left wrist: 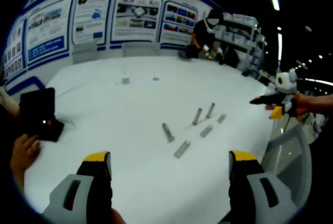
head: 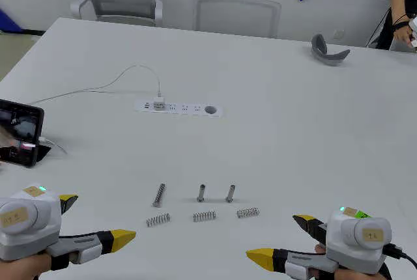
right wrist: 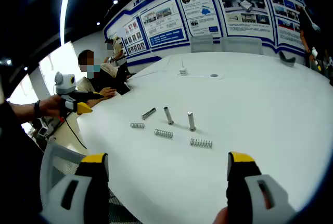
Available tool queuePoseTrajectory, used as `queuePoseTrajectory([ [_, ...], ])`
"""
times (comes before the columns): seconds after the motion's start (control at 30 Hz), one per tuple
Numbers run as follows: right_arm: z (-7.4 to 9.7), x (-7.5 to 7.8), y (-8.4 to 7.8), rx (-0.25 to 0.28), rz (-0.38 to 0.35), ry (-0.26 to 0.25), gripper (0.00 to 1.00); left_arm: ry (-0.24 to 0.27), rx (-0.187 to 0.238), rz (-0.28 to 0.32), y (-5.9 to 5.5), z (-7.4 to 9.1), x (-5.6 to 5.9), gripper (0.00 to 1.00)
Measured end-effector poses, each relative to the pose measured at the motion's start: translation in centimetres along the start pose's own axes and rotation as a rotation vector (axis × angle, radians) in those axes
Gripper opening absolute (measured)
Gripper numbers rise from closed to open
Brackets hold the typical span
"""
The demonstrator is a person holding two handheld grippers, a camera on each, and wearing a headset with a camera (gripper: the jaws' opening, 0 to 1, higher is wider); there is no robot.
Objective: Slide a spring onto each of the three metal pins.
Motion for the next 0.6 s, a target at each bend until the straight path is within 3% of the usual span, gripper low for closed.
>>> queuePoseTrajectory([
  [0.6,-0.48,-0.20,0.00,-0.006,0.004,0.010,0.96,0.000,-0.003,-0.004,0.51,0.23,0.40,0.95],
])
Point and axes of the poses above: the centre of the closed fingertips' face, and the gripper's own axes: z roughly backward along the fingers, x roughly to its right, y roughly out of its top, the point moved 9 cm from there along z, roughly backward along the fingers, and after that the axes turned 4 degrees about -z, right-handed, at the moved point
